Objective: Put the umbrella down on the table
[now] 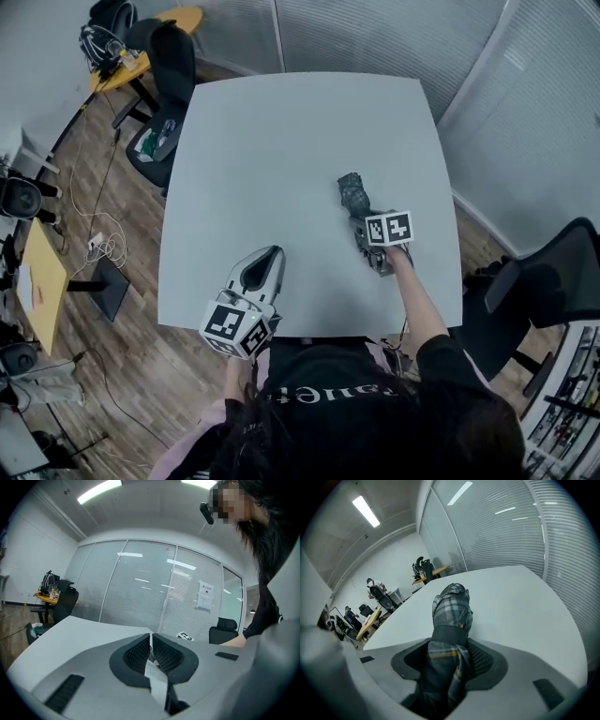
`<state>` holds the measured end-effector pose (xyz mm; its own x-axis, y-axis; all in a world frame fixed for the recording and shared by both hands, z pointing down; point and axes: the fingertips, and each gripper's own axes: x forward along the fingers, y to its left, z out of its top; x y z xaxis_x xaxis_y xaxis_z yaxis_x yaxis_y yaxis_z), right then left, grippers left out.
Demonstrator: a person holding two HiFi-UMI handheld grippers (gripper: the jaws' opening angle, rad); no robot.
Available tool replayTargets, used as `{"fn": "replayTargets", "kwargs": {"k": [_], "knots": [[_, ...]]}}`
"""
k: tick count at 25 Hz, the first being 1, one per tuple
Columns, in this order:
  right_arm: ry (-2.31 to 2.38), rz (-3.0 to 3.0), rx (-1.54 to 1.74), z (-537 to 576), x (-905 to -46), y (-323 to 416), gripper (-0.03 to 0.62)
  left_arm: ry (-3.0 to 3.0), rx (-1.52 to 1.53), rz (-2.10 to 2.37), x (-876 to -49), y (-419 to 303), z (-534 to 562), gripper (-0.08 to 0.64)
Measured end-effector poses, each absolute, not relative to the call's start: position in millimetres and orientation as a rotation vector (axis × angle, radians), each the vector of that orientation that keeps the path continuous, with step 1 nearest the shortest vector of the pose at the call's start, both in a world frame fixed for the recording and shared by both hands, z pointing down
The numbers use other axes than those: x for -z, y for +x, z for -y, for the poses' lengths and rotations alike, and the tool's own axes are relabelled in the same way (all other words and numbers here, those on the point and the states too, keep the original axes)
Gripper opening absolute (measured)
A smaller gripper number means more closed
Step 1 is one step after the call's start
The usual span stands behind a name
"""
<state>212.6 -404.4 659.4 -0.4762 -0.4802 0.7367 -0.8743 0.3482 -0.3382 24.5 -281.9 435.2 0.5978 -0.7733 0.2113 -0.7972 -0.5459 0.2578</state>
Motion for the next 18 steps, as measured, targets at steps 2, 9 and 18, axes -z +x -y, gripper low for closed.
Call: {"fn": "replayTargets", "kwargs": {"k": [2, 9, 18], "knots": [[1.144, 2.055, -0.941, 416, -671, 213, 0.230, 2.487, -0.115, 1.293, -439, 21, 282, 0.026], [1.004, 1.985, -0.760, 451, -700, 210, 0.230, 2.429, -0.091, 1.319, -443, 18, 279, 0.026], [0.897, 1.968, -0.606, 458, -719, 202, 0.239, 2.379, -0.121, 1.363, -451, 6, 275, 0.026]]}}
